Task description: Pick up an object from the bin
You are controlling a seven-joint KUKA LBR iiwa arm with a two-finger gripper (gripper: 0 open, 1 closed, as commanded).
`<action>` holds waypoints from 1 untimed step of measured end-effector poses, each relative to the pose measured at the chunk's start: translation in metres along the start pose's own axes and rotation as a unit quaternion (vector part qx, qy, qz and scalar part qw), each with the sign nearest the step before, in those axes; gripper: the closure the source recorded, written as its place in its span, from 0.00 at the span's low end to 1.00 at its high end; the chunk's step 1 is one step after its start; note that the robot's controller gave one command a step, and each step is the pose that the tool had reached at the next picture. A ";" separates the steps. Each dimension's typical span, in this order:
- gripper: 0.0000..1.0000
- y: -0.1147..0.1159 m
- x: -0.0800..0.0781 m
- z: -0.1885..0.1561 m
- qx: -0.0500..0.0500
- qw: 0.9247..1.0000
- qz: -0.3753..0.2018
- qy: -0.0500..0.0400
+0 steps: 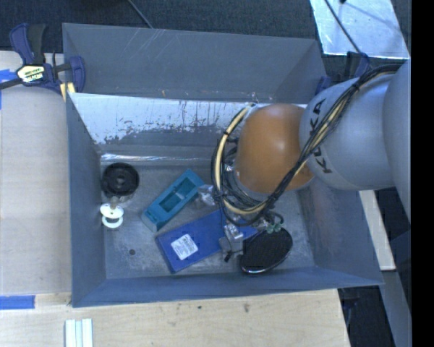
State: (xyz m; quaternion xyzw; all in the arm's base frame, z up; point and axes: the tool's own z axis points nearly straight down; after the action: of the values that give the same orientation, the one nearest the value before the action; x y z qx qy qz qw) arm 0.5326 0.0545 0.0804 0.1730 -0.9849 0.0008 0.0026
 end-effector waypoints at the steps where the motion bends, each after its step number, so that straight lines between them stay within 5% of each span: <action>1: 1.00 0.005 -0.005 0.007 0.001 0.999 -0.054 0.000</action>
Offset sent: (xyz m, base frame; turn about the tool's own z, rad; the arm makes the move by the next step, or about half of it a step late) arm 0.0000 0.0000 0.0000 0.0000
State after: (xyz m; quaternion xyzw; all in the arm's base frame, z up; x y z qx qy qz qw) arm 0.5360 0.0610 0.0733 0.2259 -0.9741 0.0016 0.0027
